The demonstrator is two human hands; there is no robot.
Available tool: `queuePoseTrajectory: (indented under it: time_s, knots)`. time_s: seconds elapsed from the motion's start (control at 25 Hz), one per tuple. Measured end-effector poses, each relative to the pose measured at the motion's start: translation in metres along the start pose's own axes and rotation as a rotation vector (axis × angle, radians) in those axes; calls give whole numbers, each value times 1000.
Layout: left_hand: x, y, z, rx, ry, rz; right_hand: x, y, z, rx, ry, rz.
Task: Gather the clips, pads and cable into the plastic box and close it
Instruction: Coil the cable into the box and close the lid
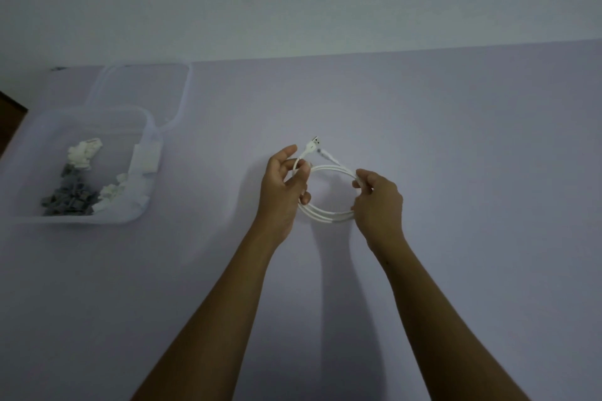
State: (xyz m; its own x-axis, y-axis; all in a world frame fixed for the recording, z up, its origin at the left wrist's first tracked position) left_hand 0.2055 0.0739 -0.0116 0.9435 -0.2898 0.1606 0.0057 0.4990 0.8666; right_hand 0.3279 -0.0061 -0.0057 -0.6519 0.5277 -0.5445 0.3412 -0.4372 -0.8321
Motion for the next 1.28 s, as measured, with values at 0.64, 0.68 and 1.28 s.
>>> queuePoseTrajectory:
  time_s: [0.64, 0.68, 1.28]
  knots:
    - [-12, -4, 7, 57, 74, -78, -16, 0, 2, 2, -248, -213]
    - [-12, -7, 7, 37, 69, -64, -19, 1, 2, 24, -261, -314]
    - [-11, -8, 25, -190, -272, -164, -6, 10, 14, 117, -35, -369]
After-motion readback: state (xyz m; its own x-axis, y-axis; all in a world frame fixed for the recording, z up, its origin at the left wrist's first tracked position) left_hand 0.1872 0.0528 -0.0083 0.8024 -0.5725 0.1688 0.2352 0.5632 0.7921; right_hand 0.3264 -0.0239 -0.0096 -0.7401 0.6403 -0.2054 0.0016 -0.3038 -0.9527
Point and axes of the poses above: each hand's wrist, its own z-axis away from the middle knuckle, its own x-axis out of the palm, y = z × x, the point moved 1 cm from there along -z, towards the middle knuckle, and after that the axes turned 10 degrees about -x, right-handed, at the moved point
